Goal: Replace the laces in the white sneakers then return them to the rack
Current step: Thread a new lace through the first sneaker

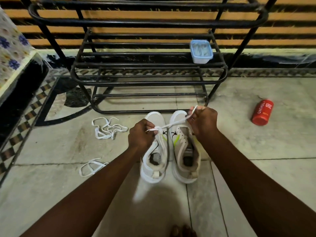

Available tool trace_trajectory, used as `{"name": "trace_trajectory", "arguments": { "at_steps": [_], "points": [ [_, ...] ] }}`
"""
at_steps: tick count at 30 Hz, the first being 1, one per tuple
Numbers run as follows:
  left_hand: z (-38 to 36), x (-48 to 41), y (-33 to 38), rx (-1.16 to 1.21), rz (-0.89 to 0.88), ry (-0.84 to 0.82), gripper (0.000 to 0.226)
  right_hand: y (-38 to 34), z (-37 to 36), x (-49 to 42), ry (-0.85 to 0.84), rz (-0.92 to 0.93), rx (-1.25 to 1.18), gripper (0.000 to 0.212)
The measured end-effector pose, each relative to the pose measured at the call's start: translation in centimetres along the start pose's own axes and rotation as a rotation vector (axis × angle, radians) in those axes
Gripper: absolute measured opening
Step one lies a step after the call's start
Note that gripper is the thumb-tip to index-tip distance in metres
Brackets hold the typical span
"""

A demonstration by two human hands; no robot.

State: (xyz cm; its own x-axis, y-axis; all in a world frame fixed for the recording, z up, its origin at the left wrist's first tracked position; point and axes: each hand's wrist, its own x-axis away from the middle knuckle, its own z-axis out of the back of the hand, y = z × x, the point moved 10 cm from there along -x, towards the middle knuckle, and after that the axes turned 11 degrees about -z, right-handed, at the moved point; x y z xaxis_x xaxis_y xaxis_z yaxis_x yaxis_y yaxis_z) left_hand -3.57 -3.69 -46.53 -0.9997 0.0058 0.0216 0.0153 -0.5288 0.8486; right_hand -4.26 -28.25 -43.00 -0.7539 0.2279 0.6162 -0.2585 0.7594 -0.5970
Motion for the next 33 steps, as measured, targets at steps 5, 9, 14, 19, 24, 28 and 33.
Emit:
{"name": "trace_trajectory", "arguments": {
  "at_steps": [5,9,14,19,24,28,33],
  "points": [
    [-0.1,0.1,0.1,0.053,-0.004,-0.005,0.017,-8.1,0.5,1.6,0.031,0.635,0.832,0.025],
    [-0.3,0.1,0.5,0.06,-0.04,-0.021,0.017,-4.6,-0.3,2.5,-0.304,0.897,2.062,0.016],
    [-0.4,0.3,0.7,0.087,-0.033,-0.026,0.016,-7.8,3.3,3.1,0.143,1.05,2.074,0.009],
    [-0.4,0.3,1.3,0.075,-0.048,-0.042,0.018,-12.4,12.2,1.4,0.726,0.458,1.368,0.021],
    [-0.2,0.4,0.8,0.08,-0.022,-0.028,0.016,-7.2,8.5,0.9,0.544,0.461,1.547,0.031],
    [-0.1,0.3,0.7,0.047,-0.039,-0.037,0.016,-2.2,-0.4,2.0,0.114,0.804,1.642,0.031],
    [0.0,0.4,0.8,0.009,-0.037,-0.034,0.017,6.4,-5.9,0.8,-0.095,0.784,2.231,0.023]
  ]
}}
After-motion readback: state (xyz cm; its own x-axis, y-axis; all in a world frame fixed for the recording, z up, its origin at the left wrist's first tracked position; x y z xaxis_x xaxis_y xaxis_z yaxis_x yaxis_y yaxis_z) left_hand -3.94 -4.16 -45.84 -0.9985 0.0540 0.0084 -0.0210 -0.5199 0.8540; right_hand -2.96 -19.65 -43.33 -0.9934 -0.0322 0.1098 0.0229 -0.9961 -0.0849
